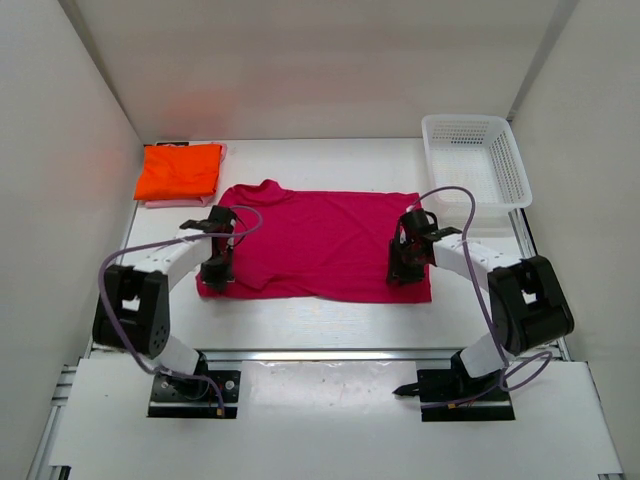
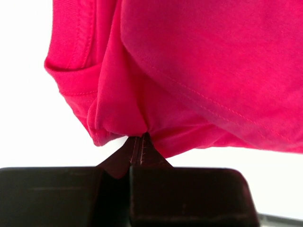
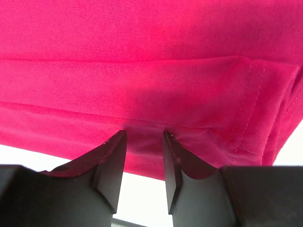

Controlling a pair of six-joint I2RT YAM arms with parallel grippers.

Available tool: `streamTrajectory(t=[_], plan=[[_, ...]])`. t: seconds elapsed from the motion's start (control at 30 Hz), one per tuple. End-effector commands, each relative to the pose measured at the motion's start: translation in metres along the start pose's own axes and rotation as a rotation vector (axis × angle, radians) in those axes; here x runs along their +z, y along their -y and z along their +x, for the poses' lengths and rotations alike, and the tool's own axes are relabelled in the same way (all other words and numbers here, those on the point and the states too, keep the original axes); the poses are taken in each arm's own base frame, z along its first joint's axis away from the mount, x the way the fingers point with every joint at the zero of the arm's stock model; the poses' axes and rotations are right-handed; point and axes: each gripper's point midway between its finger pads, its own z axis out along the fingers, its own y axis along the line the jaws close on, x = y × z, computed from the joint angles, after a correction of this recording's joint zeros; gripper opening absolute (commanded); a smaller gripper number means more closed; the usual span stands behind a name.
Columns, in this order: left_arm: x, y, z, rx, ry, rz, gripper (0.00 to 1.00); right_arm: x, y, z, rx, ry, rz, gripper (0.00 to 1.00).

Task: Fold and stack the t-shirts
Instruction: Fold the flattened tshirt in 1/3 of the way

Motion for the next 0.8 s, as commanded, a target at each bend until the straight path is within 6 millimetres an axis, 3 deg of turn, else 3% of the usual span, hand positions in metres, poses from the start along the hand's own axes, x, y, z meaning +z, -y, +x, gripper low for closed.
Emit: streamTrajectory(t=[0.0,0.1,0.17,0.27,0.37,0.43,0.5,0.6,0.63,0.67,0.77], plan=[[-0.022,-0.005,0.01,0.01,0.047,0.039,0.0,-0.003,0.02,0.056,0.033,-0.153,0.094,0.35],[-0.035,-0.001,0.01,0.034,0.099,0.046,0.0,-0.012,0.02,0.058,0.033,-0.125,0.094,0.35],[-0.038,-0.003,0.01,0.018,0.115,0.056,0.0,-0.021,0.016,0.049,0.009,-0.056,0.068,0.35],[-0.043,0.0,0.007,0.019,0.142,0.071,0.0,-0.039,0.007,0.027,-0.009,0.056,0.006,0.35],[-0.04,0.001,0.01,0.027,0.13,0.068,0.0,-0.072,-0.001,-0.001,-0.041,0.226,-0.072,0.34],[-0.039,0.002,0.009,0.039,0.129,0.06,0.0,-0.082,0.003,-0.008,-0.064,0.281,-0.066,0.25],[-0.035,0.004,0.013,0.042,0.111,0.066,0.05,-0.089,0.011,-0.011,-0.058,0.305,-0.058,0.23],[-0.034,0.006,0.012,0.052,0.108,0.064,0.19,-0.086,0.033,-0.006,-0.029,0.272,-0.015,0.27],[-0.032,0.004,0.013,0.045,0.104,0.059,0.38,-0.084,0.041,-0.004,-0.014,0.256,0.003,0.27],[-0.035,0.004,0.012,0.047,0.104,0.061,0.49,-0.078,0.047,0.004,-0.008,0.228,0.019,0.28],[-0.037,0.004,0.008,0.039,0.124,0.069,0.65,-0.071,0.054,0.009,-0.002,0.198,0.047,0.29]])
